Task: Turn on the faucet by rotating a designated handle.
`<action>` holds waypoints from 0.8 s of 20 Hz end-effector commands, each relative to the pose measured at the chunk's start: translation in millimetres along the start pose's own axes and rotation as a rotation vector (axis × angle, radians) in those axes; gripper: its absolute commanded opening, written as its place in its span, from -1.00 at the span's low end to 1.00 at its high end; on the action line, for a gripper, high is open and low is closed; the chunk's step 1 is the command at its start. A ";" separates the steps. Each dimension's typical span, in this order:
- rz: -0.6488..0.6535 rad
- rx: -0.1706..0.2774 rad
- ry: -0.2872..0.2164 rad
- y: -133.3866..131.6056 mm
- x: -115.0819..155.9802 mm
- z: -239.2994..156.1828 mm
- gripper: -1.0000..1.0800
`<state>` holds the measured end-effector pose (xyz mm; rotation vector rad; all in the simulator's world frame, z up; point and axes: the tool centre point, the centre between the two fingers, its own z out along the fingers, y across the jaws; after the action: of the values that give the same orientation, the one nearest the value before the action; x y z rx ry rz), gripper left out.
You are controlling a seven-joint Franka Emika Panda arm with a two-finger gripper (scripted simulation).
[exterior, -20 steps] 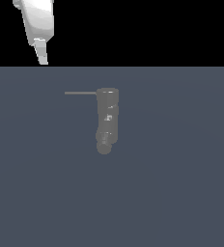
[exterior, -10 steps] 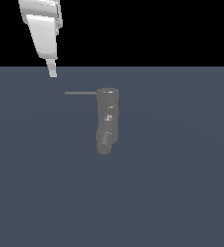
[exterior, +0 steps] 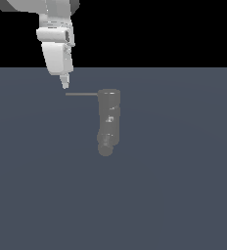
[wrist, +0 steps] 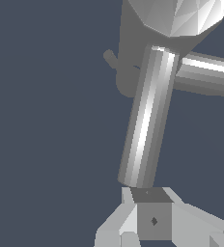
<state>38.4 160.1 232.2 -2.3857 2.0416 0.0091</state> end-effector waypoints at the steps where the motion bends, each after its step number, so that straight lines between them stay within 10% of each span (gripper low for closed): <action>1: 0.051 0.001 0.003 -12.4 6.0 8.3 -1.00; 16: 0.195 0.003 0.006 -46.1 27.3 30.2 -1.00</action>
<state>87.1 140.6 201.8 -2.1808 2.2628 -0.0001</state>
